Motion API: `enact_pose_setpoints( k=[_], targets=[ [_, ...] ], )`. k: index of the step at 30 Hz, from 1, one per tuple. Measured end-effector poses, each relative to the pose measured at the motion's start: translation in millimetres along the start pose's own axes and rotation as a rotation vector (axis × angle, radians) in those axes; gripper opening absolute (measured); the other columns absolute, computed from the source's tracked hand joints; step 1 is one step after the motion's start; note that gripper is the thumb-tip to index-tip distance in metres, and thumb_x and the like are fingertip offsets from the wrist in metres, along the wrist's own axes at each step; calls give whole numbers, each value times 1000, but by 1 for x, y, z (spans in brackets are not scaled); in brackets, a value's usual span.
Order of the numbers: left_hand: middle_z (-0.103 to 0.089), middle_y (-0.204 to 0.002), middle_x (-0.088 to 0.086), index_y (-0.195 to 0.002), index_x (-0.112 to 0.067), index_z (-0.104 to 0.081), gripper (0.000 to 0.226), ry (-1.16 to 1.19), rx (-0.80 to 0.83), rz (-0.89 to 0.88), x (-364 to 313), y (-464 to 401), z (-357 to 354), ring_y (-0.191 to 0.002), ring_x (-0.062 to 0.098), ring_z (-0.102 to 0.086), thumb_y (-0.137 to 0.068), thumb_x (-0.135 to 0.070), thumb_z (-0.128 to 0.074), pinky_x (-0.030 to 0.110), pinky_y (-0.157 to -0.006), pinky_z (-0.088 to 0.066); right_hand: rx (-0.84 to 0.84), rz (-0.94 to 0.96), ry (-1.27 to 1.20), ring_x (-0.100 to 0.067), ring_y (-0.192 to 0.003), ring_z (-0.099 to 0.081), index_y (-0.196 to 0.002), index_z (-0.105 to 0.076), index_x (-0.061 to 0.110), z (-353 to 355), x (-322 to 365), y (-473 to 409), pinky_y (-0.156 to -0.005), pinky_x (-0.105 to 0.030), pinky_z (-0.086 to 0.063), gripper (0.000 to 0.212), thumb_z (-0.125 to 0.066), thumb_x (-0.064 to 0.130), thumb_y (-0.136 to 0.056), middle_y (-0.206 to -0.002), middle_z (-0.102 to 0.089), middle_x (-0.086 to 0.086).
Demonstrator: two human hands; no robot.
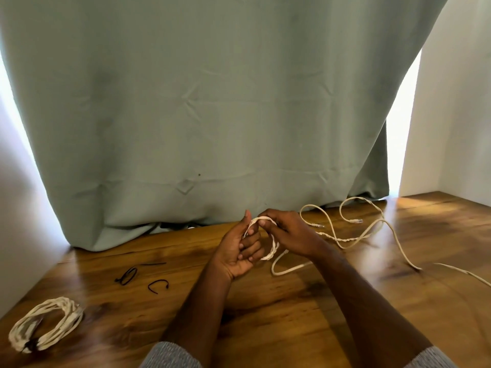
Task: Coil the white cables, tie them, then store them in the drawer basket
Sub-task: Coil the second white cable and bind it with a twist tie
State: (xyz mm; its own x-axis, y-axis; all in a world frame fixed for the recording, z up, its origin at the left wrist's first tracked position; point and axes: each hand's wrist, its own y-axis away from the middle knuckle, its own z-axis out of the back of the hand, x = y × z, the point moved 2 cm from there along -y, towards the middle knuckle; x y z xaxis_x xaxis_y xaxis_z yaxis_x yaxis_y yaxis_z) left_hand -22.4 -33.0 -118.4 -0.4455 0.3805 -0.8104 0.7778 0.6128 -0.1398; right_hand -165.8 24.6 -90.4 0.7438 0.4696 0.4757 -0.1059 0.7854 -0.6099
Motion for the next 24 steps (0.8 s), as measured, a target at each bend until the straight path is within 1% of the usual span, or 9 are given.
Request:
enact_pose_setpoints(
  k=[2, 7, 10, 13, 16, 18, 20, 22, 24],
  targets=[
    [-28, -33, -5, -61, -14, -51, 46, 36, -3, -6, -2, 1, 0, -23, 6, -23, -94, -46, -49, 20, -37, -15, 54, -59, -85, -21, -81, -71, -114, -68, 22, 2, 1, 2, -73, -49, -58, 30, -46, 40, -105, -89, -73, -2],
    [-32, -28, -5, -58, -12, -57, 54, 137, 94, -26, -8, 2, -6, -20, 4, -26, -93, -49, -42, 16, -35, -16, 73, -217, -437, -30, -76, -65, -110, -70, 16, 1, 19, -2, -69, -35, -52, 29, -45, 29, -107, -84, -69, -17],
    [-32, -30, -5, -65, -8, -60, 53, 137, 235, -12, -12, 3, -10, -24, 8, -20, -90, -55, -54, 19, -38, -23, 63, -240, -558, -28, -66, -50, -101, -68, 13, -3, 23, -4, -63, -34, -43, 31, -44, 32, -107, -68, -56, -9],
    [-28, -32, -5, -68, -6, -60, 52, 76, 334, 12, -14, 6, -9, -26, 9, -20, -82, -54, -72, 21, -40, -27, 14, -221, -506, -18, -62, -52, -100, -68, 12, -7, 23, -4, -61, -30, -44, 30, -47, 31, -106, -67, -58, -2],
    [-34, -31, -6, -67, -8, -62, 43, 48, 281, -20, -15, 7, -5, -25, 7, -19, -75, -44, -83, 19, -36, -24, 13, -224, -578, -23, -79, -67, -115, -68, 14, -5, 22, -3, -68, -33, -54, 19, -60, 24, -100, -89, -71, -12],
    [-35, -31, -6, -70, -6, -65, 41, 92, 247, -59, -16, 6, -4, -23, 5, -23, -73, -42, -85, 17, -34, -24, 68, -250, -721, -28, -92, -69, -126, -63, 18, 0, 22, -2, -73, -33, -58, 33, -67, 21, -93, -106, -72, -21],
    [-36, -31, -6, -72, -5, -68, 41, 118, 240, -92, -17, 5, -3, -23, 4, -30, -72, -43, -85, 16, -33, -28, 123, -287, -757, -28, -79, -63, -129, -61, 23, 2, 22, -2, -67, -32, -51, 36, -66, 29, -93, -94, -68, -26],
    [-37, -32, -6, -73, -6, -69, 41, 107, 260, -101, -17, 5, -4, -24, 4, -33, -73, -44, -84, 18, -35, -29, 116, -302, -726, -17, -61, -49, -126, -61, 18, 0, 23, -4, -57, -28, -38, 34, -57, 37, -98, -70, -56, -10],
    [-38, -32, -7, -73, -6, -68, 40, 96, 314, -96, -16, 6, -9, -25, 5, -31, -79, -44, -79, 20, -38, -29, 50, -279, -692, -12, -54, -38, -119, -61, 7, -3, 22, -5, -54, -28, -31, 37, -50, 38, -102, -60, -45, -1]
  ],
)
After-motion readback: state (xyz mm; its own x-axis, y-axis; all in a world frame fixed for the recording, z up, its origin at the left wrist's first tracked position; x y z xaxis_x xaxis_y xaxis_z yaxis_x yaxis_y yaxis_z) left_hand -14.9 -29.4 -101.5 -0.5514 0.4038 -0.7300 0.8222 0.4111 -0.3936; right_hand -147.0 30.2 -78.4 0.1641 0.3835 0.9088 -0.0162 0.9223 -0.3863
